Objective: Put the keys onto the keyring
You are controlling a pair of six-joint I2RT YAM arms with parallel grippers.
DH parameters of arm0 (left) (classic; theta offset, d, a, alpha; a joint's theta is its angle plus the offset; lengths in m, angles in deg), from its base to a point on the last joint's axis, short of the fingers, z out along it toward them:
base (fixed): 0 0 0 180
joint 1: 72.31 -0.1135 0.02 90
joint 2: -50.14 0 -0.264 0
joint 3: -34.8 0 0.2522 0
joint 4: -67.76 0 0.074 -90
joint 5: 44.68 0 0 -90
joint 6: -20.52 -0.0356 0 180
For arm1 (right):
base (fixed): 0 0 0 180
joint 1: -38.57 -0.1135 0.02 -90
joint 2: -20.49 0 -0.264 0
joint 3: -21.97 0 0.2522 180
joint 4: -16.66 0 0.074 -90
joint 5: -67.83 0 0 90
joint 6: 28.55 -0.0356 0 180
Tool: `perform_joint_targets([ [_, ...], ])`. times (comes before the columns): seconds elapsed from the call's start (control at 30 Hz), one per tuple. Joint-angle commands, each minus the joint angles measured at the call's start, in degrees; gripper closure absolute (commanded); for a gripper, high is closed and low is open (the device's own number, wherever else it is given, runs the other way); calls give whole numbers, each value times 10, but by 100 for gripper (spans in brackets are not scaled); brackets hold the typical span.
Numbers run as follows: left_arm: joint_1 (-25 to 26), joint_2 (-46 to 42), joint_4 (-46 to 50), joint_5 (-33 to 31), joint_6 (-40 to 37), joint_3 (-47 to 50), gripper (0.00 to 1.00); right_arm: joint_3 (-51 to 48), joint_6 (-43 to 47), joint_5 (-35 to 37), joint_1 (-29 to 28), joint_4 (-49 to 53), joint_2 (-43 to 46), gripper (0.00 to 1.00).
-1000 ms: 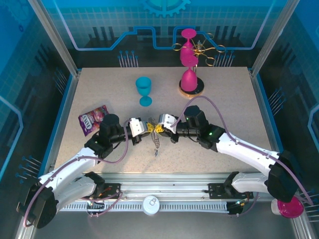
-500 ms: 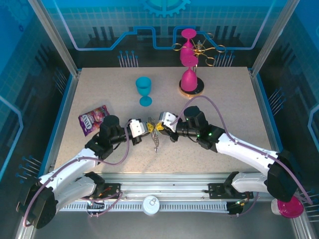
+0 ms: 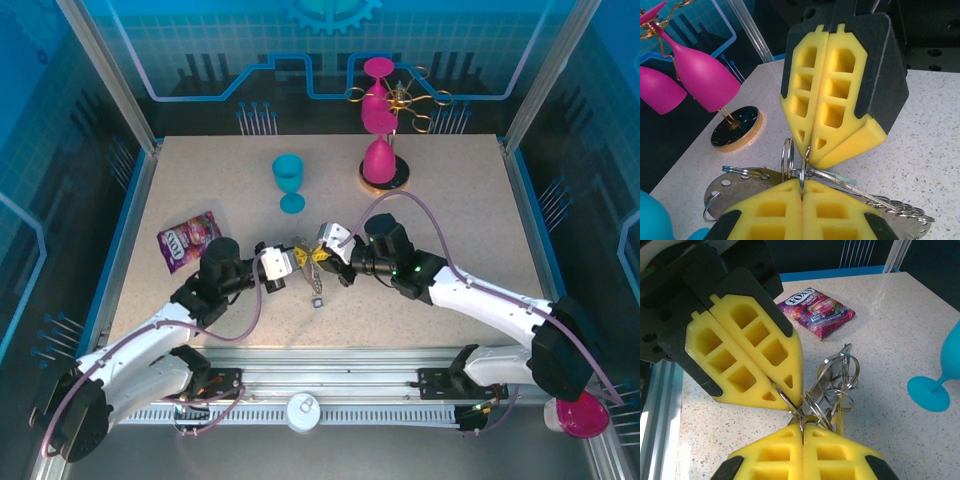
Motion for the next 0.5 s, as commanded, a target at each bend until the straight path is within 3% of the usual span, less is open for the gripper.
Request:
perform_joint_targets([
  [0.0, 9, -16, -33, -3, -22, 7, 100, 18, -26, 16, -3, -9, -9, 100],
  [0.27, 9, -22, -41, 0, -7, 11, 100, 27, -27, 21, 2, 19, -21, 100],
  [0.4, 8, -22, -40, 11, 9, 10, 100, 31, -21, 17, 4, 40, -22, 76],
  [0.47, 9, -22, -33, 17, 20, 8, 100, 31, -14, 15, 5, 48, -16, 70],
])
